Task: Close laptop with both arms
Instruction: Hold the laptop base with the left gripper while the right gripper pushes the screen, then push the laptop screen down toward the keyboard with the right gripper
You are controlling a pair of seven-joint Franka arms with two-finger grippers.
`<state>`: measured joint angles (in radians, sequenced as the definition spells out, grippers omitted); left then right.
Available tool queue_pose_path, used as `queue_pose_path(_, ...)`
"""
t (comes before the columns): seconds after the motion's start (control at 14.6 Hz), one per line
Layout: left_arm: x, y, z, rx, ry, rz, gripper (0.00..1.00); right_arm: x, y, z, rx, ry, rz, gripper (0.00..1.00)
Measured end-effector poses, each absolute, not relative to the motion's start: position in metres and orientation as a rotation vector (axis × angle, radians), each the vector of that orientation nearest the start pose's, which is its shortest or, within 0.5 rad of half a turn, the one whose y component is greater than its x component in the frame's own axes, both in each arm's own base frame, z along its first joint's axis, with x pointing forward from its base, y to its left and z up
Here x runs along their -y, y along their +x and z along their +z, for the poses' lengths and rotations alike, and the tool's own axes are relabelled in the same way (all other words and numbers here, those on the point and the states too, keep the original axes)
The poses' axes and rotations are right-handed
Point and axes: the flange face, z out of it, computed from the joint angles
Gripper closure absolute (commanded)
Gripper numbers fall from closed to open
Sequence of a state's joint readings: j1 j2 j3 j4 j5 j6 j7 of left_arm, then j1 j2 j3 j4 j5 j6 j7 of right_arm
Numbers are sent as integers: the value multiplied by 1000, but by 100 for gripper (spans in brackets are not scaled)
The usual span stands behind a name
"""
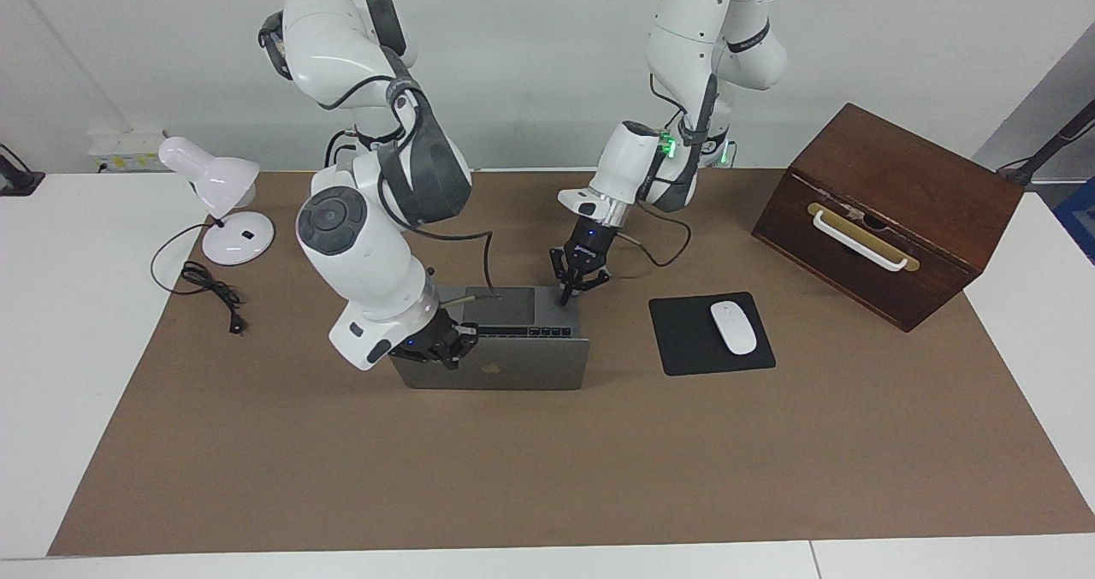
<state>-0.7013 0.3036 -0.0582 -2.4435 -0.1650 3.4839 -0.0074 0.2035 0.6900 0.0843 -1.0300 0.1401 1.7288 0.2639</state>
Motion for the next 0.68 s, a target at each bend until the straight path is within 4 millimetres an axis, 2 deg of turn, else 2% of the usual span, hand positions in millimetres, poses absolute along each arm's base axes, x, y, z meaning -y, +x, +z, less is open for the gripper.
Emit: queue_pose_path(0.68, 352, 399, 266, -927, -3090, -1147, 100, -221, 704, 409, -256, -2899, 236, 100)
